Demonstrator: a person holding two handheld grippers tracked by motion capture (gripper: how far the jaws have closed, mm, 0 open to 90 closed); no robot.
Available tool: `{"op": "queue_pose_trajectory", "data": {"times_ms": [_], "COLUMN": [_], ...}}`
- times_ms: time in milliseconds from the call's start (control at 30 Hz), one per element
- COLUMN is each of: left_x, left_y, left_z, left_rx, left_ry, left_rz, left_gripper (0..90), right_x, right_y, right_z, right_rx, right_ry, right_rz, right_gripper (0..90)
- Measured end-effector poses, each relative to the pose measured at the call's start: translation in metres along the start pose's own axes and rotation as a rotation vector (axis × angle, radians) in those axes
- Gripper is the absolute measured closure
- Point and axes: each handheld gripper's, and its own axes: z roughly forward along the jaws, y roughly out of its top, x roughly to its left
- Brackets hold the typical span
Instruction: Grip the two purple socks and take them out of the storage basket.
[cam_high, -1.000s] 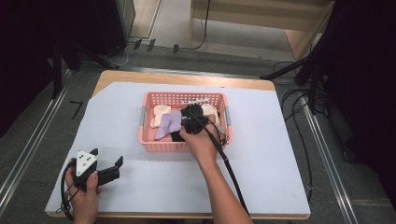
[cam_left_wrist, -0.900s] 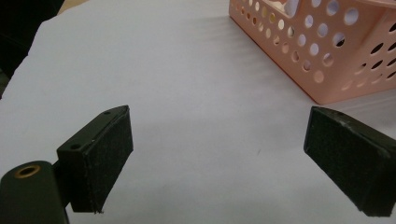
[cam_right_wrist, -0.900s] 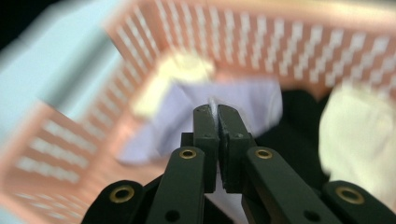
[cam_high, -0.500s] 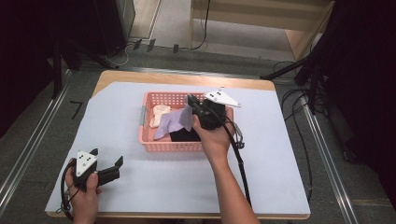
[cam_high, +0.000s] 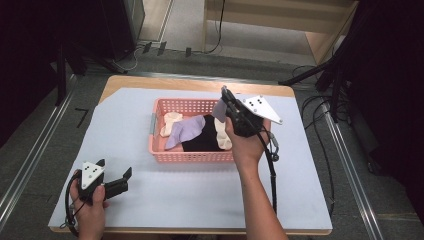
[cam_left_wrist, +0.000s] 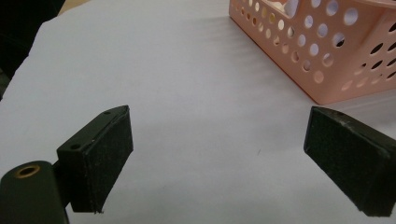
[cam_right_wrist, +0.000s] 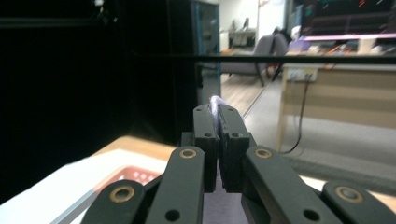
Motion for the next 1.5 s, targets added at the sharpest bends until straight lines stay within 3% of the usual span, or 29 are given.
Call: {"op": "queue_pose_trajectory", "data": {"times_ms": [233, 267, 467, 633, 800, 967, 1033, 1100, 1267, 1367, 1500], "left_x": [0.0, 0.0, 0.0, 0.0, 0.0, 0.0, 0.0, 0.0, 0.0, 0.0, 0.0], "left_y": [0.0, 0.0, 0.0, 0.0, 0.0, 0.0, 0.0, 0.0, 0.0, 0.0, 0.0], "left_z": [0.0, 0.0, 0.0, 0.0, 0.0, 0.0, 0.0, 0.0, 0.0, 0.0, 0.0], "left_rx": [0.0, 0.0, -0.001, -0.001, 0.001, 0.001, 0.002, -0.001, 0.001, 0.002, 0.002], "left_ry": [0.001, 0.0, 0.0, -0.002, -0.004, -0.004, -0.004, -0.003, -0.002, -0.002, -0.004], "left_rz": [0.0, 0.0, 0.001, 0.002, 0.004, 0.004, 0.004, 0.004, 0.009, 0.007, 0.009], "left_gripper": [8.9, 8.9, 8.9, 8.9, 8.9, 8.9, 8.9, 8.9, 8.9, 8.9, 8.9], "right_x": [-0.024, -0.032, -0.054, -0.074, -0.098, -0.109, -0.112, -0.114, -0.1, -0.087, -0.063], "right_y": [0.009, 0.01, 0.006, -0.009, -0.036, -0.054, -0.061, -0.063, -0.058, -0.054, -0.051], "right_z": [-0.015, -0.02, -0.03, -0.038, -0.046, -0.049, -0.05, -0.05, -0.046, -0.04, -0.025], "right_rx": [-0.05, -0.059, -0.057, -0.017, 0.048, 0.109, 0.139, 0.169, 0.11, 0.109, 0.132], "right_ry": [-0.073, -0.1, -0.163, -0.222, -0.29, -0.321, -0.343, -0.36, -0.346, -0.327, -0.261], "right_rz": [0.009, 0.018, 0.01, 0.022, 0.043, 0.055, 0.087, 0.123, 0.095, 0.1, 0.085], "right_gripper": [88.0, 88.0, 88.0, 87.9, 87.9, 87.7, 85.8, 78.2, 63.8, 61.8, 61.2]}}
